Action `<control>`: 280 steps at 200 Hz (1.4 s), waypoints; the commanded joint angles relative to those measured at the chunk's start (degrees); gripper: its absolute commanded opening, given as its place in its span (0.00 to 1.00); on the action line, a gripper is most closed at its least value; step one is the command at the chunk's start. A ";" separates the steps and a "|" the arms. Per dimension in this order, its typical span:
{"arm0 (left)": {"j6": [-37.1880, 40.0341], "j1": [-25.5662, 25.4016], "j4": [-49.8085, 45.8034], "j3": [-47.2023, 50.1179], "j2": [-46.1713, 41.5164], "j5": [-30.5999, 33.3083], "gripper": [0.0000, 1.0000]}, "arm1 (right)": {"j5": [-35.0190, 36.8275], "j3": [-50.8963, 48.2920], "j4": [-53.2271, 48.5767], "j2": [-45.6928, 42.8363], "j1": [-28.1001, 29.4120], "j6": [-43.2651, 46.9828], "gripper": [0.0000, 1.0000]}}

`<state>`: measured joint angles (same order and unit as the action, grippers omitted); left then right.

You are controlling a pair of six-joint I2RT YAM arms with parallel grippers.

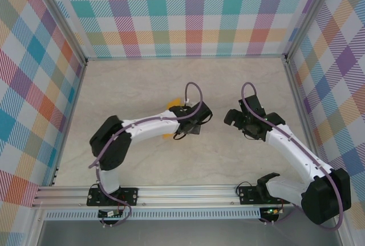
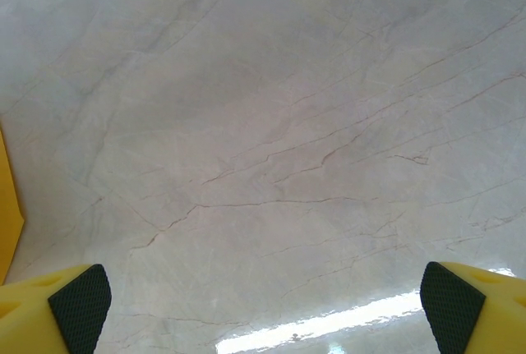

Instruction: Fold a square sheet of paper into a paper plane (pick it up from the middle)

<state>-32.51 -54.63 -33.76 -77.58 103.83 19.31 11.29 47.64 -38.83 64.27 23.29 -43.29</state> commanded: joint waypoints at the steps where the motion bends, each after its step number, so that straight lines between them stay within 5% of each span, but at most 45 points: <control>1: -0.51 1.43 5.45 3.78 -6.20 -5.67 0.50 | -5.95 2.51 3.20 2.60 -0.26 4.36 0.97; 48: -3.78 10.69 10.73 14.53 -17.29 -10.43 0.66 | -20.23 8.66 11.04 13.48 2.36 6.77 0.92; 95: -7.75 21.66 10.47 25.67 -27.71 -11.05 0.86 | -20.74 21.58 13.98 25.28 13.11 7.65 0.92; 156: -13.13 34.61 7.97 35.94 -32.83 -14.68 0.95 | -23.05 45.16 7.47 49.70 20.08 5.41 0.89; 209: -14.38 37.67 7.57 38.39 -31.58 -16.25 0.98 | -23.53 59.90 -1.94 64.58 20.91 4.53 0.87; 280: -13.10 37.67 8.63 37.99 -31.63 -17.15 0.98 | -23.01 57.21 -5.03 67.82 20.92 9.64 0.87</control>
<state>-45.82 -18.09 -25.32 -39.66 71.94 3.66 -11.46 106.34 -40.40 131.70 43.90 -37.17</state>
